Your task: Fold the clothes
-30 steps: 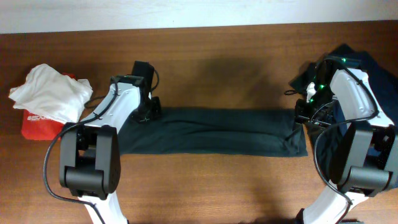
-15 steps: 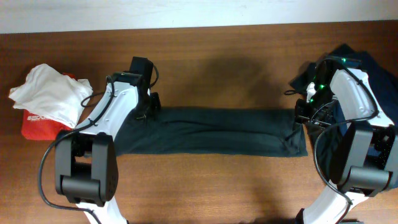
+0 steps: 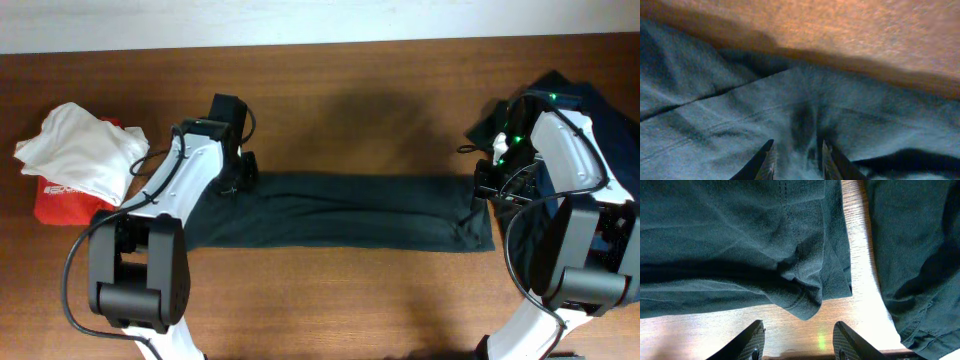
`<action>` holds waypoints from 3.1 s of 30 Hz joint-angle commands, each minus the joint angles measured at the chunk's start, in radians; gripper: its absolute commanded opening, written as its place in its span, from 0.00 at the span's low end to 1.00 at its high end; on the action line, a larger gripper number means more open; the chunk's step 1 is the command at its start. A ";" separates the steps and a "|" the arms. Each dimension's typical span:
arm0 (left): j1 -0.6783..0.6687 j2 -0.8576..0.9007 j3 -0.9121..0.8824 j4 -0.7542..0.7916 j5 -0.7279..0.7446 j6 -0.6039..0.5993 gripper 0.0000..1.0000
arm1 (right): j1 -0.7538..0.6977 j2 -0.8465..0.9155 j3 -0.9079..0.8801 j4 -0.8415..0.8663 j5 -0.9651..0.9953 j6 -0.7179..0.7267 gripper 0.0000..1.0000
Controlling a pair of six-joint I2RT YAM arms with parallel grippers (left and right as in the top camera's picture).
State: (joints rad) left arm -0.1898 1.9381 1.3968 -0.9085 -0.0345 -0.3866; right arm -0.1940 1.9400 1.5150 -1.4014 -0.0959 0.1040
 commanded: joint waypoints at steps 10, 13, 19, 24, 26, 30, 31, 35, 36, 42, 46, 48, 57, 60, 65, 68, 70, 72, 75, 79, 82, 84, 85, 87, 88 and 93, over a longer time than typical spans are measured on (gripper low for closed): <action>-0.006 -0.024 -0.025 -0.016 0.089 -0.002 0.00 | -0.003 -0.021 0.016 -0.007 0.002 0.000 0.48; -0.038 -0.039 -0.026 -0.059 0.153 0.074 0.00 | -0.003 -0.021 0.016 -0.007 0.002 0.000 0.48; -0.128 -0.054 -0.026 -0.186 0.068 0.161 0.01 | -0.003 -0.021 0.016 -0.007 0.002 -0.003 0.48; -0.109 -0.054 -0.021 -0.165 -0.002 0.161 0.42 | -0.003 -0.021 0.016 -0.007 0.002 -0.003 0.48; -0.089 -0.056 0.000 -0.163 -0.015 0.160 0.45 | -0.003 -0.021 0.016 -0.007 0.002 -0.003 0.49; -0.023 -0.131 0.090 -0.166 -0.036 0.156 0.46 | -0.003 -0.021 0.015 -0.007 -0.009 -0.058 0.52; -0.004 -0.161 0.114 -0.166 -0.051 0.156 0.48 | -0.003 -0.021 0.015 -0.007 -0.009 -0.087 0.54; 0.103 -0.289 0.152 -0.164 -0.068 0.156 0.76 | -0.005 -0.021 0.011 0.044 -0.009 -0.182 0.66; 0.129 -0.304 0.152 -0.170 -0.067 0.156 0.79 | -0.005 -0.021 0.006 0.058 -0.010 -0.198 0.70; 0.230 -0.313 0.140 -0.194 -0.061 0.156 0.81 | -0.005 -0.020 -0.114 0.209 -0.003 -0.285 0.80; 0.259 -0.312 0.139 -0.193 -0.061 0.157 0.81 | -0.005 -0.020 -0.251 0.354 -0.002 -0.283 0.79; 0.258 -0.311 0.139 -0.192 -0.061 0.157 0.81 | -0.003 -0.020 -0.301 0.412 -0.006 -0.283 0.79; 0.258 -0.311 0.139 -0.192 -0.061 0.157 0.81 | -0.004 -0.020 -0.372 0.528 -0.140 -0.280 0.65; 0.258 -0.312 0.139 -0.192 -0.061 0.157 0.81 | -0.003 -0.020 -0.372 0.528 -0.159 -0.280 0.36; 0.258 -0.312 0.139 -0.192 -0.061 0.157 0.81 | -0.003 -0.020 -0.370 0.528 -0.159 -0.280 0.04; 0.258 -0.312 0.139 -0.192 -0.061 0.157 0.82 | -0.005 -0.021 -0.348 0.513 -0.117 -0.279 0.04; 0.258 -0.311 0.139 -0.192 -0.061 0.157 0.82 | -0.005 -0.021 -0.260 0.441 -0.040 -0.208 0.04; 0.258 -0.312 0.139 -0.192 -0.061 0.157 0.82 | -0.004 -0.021 -0.147 0.349 -0.039 -0.170 0.04; 0.258 -0.311 0.139 -0.192 -0.061 0.156 0.82 | 0.021 -0.021 0.008 0.222 -0.037 -0.171 0.04; 0.258 -0.312 0.139 -0.193 -0.060 0.156 0.82 | 0.105 -0.021 0.115 0.143 -0.039 -0.169 0.04; 0.258 -0.312 0.139 -0.194 -0.060 0.156 0.82 | 0.219 -0.021 0.123 0.135 -0.039 -0.114 0.04; 0.258 -0.312 0.139 -0.197 -0.060 0.156 0.82 | 0.295 -0.021 0.123 0.154 -0.039 -0.071 0.04; 0.258 -0.312 0.139 -0.200 -0.060 0.156 0.82 | 0.336 -0.021 0.123 0.169 -0.039 -0.063 0.04; 0.258 -0.312 0.139 -0.201 -0.060 0.157 0.82 | 0.396 -0.019 0.123 0.192 -0.039 -0.026 0.04; 0.258 -0.312 0.139 -0.201 -0.060 0.156 0.82 | 0.429 -0.015 0.122 0.205 -0.038 -0.002 0.04; 0.258 -0.311 0.139 -0.208 -0.060 0.156 0.82 | 0.538 0.034 0.122 0.280 -0.058 0.116 0.04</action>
State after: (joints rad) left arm 0.0643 1.6188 1.5425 -1.1122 -0.0868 -0.2314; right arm 0.3012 1.9316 1.6253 -1.1469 -0.1398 0.1261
